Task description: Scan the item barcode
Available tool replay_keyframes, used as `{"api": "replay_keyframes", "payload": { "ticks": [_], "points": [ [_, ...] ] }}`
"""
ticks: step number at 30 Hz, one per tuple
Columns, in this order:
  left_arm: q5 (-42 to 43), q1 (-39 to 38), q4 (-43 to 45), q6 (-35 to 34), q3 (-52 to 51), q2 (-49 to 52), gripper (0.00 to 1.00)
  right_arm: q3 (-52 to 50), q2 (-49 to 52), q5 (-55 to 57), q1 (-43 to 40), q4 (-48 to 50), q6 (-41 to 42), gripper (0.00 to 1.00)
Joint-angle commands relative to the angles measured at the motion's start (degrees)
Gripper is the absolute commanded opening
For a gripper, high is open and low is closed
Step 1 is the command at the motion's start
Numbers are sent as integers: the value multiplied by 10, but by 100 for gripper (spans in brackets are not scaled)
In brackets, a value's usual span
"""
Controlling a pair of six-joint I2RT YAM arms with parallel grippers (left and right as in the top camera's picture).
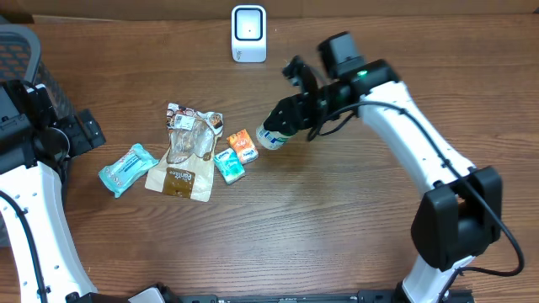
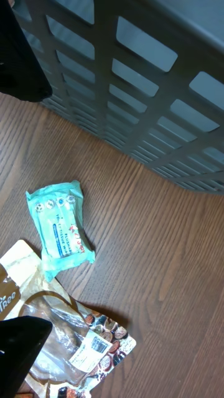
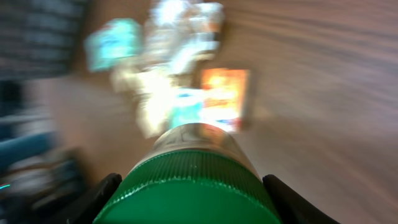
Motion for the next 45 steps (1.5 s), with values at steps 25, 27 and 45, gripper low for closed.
{"api": "replay_keyframes", "payload": {
  "ticks": [25,27,45],
  "points": [
    [-8,7,3,-4,2,-7,99,-88,52,352,73,97,89,68],
    [-8,7,3,-4,2,-7,99,-88,53,352,73,93,89,71],
    [-8,7,3,-4,2,-7,100,-24,52,350,73,16,87,75]
  ]
}}
